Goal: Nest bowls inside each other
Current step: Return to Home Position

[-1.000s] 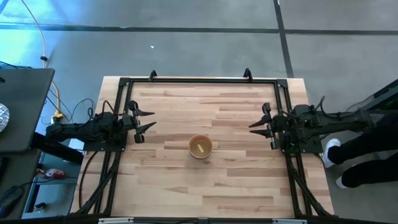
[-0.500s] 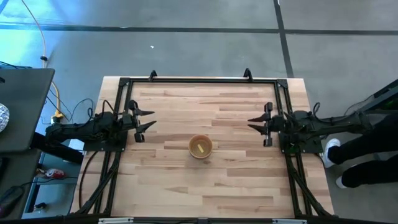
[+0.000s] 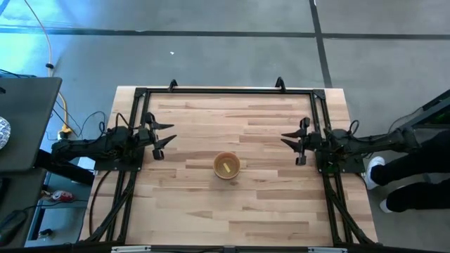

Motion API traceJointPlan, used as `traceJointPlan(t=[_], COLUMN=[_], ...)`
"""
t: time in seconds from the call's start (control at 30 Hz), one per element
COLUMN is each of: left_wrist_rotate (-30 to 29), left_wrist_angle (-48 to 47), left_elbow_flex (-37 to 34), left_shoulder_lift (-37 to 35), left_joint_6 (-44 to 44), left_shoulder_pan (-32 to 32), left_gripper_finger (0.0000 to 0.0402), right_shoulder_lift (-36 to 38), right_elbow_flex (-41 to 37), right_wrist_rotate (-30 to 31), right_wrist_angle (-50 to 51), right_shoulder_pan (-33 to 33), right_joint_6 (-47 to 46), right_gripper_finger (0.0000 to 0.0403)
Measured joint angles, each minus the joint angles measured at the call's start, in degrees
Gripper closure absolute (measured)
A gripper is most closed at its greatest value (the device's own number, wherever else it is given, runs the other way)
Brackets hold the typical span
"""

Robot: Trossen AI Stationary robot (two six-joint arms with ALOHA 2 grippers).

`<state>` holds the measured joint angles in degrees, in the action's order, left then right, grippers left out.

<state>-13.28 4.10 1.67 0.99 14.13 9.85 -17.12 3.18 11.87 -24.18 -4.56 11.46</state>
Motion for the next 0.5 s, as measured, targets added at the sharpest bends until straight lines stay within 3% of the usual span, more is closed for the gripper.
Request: traceJointPlan(t=[0.37,0.5], left_wrist_rotate=[1.33,1.38], left_wrist_angle=[-1.87,-0.35], left_elbow_flex=[0.00,-0.93], left_shoulder_lift=[0.00,-0.04], left_joint_6=[-0.49,-0.86], left_shoulder_pan=[0.00,0.00], left_gripper_finger=[0.0218,0.0218], right_shoulder_lift=[0.00,-0.02], right_elbow_flex=[-0.05,-2.60], right_wrist_rotate=[-1.17,-1.16], right_wrist_angle=[7.14,4.63], right_shoulder_pan=[0.00,0.03], right_joint_6=[-2.42,-2.46], right_gripper_finger=[0.0329,0.0329])
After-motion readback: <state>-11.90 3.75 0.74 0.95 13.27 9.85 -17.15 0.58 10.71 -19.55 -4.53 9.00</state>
